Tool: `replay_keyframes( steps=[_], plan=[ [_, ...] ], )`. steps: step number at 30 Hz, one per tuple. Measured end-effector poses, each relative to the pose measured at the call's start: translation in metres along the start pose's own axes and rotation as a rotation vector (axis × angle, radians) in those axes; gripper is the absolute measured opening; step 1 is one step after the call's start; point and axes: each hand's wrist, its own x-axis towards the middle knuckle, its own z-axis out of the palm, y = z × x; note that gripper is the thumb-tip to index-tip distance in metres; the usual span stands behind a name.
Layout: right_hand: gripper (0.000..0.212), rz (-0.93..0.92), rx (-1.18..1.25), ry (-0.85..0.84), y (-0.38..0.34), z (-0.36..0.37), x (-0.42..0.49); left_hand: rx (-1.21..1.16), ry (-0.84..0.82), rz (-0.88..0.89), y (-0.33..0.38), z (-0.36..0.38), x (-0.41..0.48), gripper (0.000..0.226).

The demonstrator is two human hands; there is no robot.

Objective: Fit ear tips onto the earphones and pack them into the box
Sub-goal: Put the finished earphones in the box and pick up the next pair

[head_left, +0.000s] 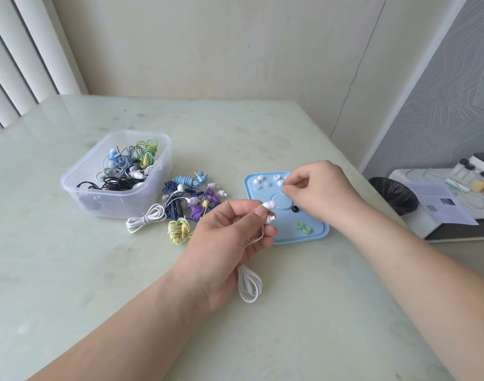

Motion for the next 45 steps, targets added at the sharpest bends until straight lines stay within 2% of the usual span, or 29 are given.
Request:
replay_keyframes(
  steps=[5, 11, 15, 17, 19, 24, 28, 31, 36, 45],
  plan=[
    [0.015, 0.04, -0.147, -0.059, -0.001, 0.004, 0.014, -0.015, 0.005, -0.016, 0.001, -0.001, 0.001, 0.004],
    [0.009, 0.094, -0.023, -0.09, -0.006, -0.007, 0.019, -0.031, 0.017, -0.023, 0.002, 0.0, 0.0, 0.004],
    [0.005, 0.034, 0.311, 0.018, -0.018, -0.023, -0.009, -0.061, 0.026, -0.028, 0.002, 0.001, 0.001, 0.006],
    [0.001, 0.095, 0.562, -0.045, -0.02, -0.023, -0.031, -0.067, 0.028, -0.028, 0.002, 0.001, 0.001, 0.005],
    [0.007, 0.18, 0.779, -0.105, -0.017, -0.015, -0.054, -0.066, 0.026, -0.024, 0.002, 0.001, 0.001, 0.003],
    [0.014, 0.282, 1.021, -0.158, -0.007, -0.002, -0.08, -0.077, 0.033, -0.017, 0.002, 0.001, 0.0, 0.02],
    [0.02, 0.258, 1.083, -0.179, -0.005, -0.003, -0.081, -0.054, 0.035, 0.0, 0.001, 0.001, 0.001, 0.019],
    [0.023, 0.248, 1.042, -0.178, -0.003, 0.001, -0.083, -0.049, 0.031, -0.011, -0.001, 0.001, 0.001, 0.017],
    [0.018, 0.227, 1.078, -0.173, 0.001, 0.005, -0.085, -0.059, -0.008, -0.028, 0.0, -0.001, 0.001, 0.027],
    [0.027, 0.21, 1.155, -0.163, 0.003, 0.002, -0.085, -0.064, -0.046, -0.027, 0.001, 0.0, 0.0, 0.033]
  ],
)
